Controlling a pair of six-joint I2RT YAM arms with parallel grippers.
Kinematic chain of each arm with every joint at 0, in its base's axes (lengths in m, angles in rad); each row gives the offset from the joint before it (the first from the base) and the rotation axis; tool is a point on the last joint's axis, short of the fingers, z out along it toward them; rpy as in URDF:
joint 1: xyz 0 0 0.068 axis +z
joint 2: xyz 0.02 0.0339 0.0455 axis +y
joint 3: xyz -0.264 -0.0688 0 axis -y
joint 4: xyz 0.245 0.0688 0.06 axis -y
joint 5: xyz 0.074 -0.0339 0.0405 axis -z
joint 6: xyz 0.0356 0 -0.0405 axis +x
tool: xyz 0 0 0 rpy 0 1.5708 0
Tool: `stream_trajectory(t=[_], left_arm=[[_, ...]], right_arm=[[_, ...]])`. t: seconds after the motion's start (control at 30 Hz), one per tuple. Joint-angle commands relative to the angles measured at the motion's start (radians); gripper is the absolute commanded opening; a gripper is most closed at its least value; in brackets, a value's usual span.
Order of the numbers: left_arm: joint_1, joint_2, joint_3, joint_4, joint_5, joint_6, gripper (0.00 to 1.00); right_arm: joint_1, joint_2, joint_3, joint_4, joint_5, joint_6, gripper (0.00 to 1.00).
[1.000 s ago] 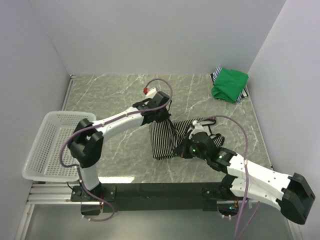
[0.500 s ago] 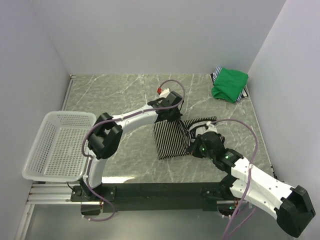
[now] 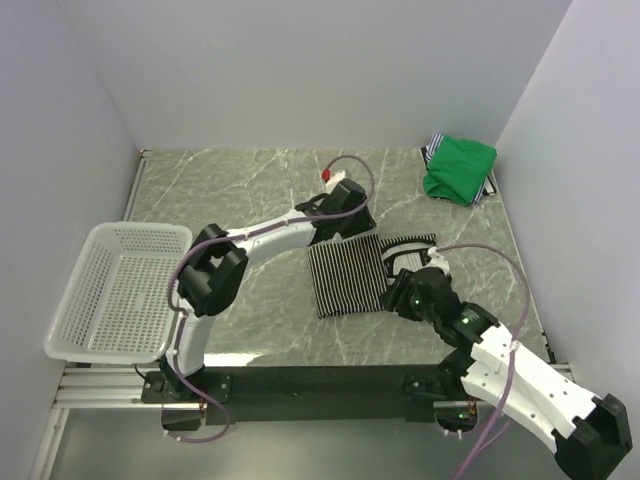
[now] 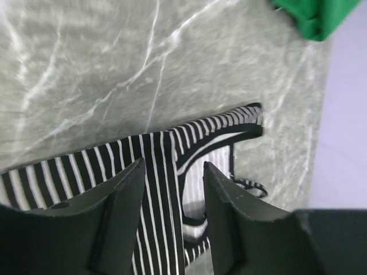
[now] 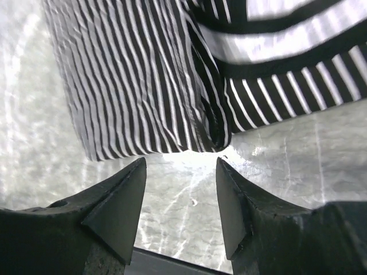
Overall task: Fold and stack the tank tops
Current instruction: Fold the tank top
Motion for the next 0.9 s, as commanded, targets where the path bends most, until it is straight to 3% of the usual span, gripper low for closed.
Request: stream_trajectory(t=[0.0,0.13,0.27,0.37,0.43,0.6,0.87], left_arm=[[0.035,-0.184,-0.012,0.055,-0.005,0.079,0.51],[0.107,-0.371,-0.248,0.061,-0.015,0.041,0.46],[0.199,-0.462,-0.452,0.108,0.031,0.038,0.39],[0.249,-0.500,-0.587,0.225,0.120,0.062,0.40],[0.273,-0.476,-0.623,0.312,0.228,0.096,0.40],[0.314,-0.401,-0.635,0.372,0.355,0.128,0.41],[0.323,-0.284,-0.600,0.386,0.434,0.163,0.45]], right_arm=[[-0.003,-0.061,0.101,-0.090,0.081,-0.016,0.59],[0.024,-0.012,0.135,-0.057,0.061,-0.039,0.58],[0.218,0.161,0.236,-0.029,0.213,-0.015,0.56],[0.389,0.344,0.362,-0.035,0.309,-0.004,0.55],[0.466,0.487,0.455,-0.052,0.344,-0.010,0.50],[0.520,0.744,0.575,-0.043,0.371,-0.050,0.50],[0.552,0.923,0.671,-0.040,0.390,-0.074,0.53]])
